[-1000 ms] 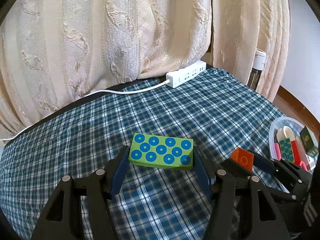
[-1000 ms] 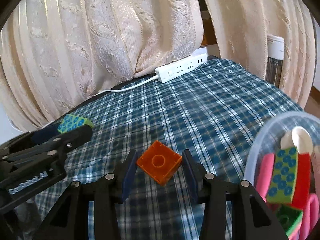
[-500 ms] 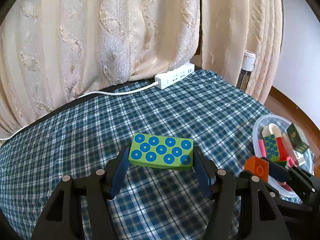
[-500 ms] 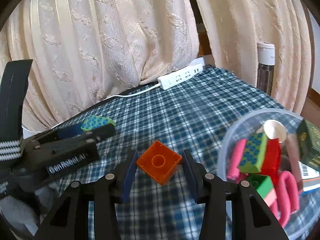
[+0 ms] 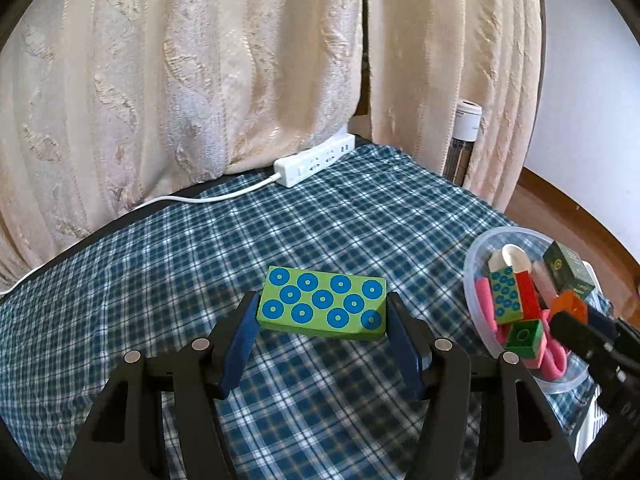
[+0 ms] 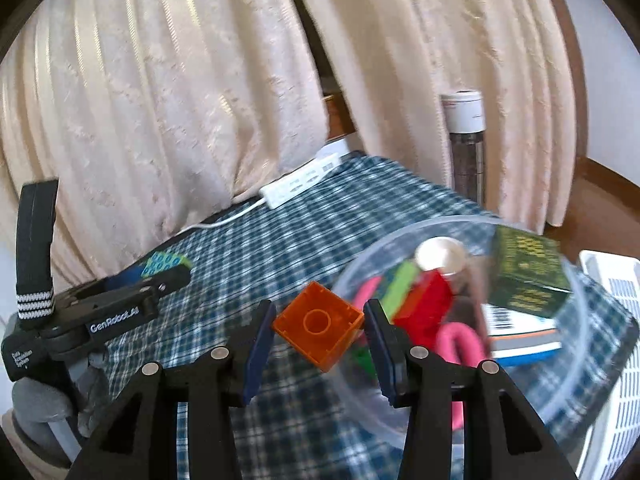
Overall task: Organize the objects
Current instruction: 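Carry the orange brick and the green-blue brick toward the clear bowl with both tools, then lower the orange brick into the bowl and open the right tool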
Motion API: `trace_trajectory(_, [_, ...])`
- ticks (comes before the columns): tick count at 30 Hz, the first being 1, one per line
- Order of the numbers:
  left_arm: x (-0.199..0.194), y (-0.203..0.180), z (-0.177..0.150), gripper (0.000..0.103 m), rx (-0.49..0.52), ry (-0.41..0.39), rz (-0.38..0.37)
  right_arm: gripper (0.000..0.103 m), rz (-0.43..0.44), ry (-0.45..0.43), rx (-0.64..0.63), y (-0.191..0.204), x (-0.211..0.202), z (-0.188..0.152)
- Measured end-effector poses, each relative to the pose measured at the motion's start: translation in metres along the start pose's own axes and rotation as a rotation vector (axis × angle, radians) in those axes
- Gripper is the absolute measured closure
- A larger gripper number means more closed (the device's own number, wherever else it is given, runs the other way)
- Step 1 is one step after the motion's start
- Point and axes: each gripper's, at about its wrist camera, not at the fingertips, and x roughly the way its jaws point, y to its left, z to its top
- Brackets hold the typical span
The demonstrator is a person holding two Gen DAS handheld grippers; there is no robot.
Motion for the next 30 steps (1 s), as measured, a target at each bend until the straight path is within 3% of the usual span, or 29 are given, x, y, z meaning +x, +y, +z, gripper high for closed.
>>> trace_trajectory(9, [-0.003, -0.019, -0.001, 0.04, 0.03, 0.005, -0.027, 0.055, -0.067, -0.024, 0.051, -0.035, -0.016, -0.002])
trace_trajectory(30, [-0.002, -0.051, -0.006, 0.04, 0.069, 0.03, -0.06, 0.055, -0.128, 0.051, 0.072, -0.066, -0.005, -0.025])
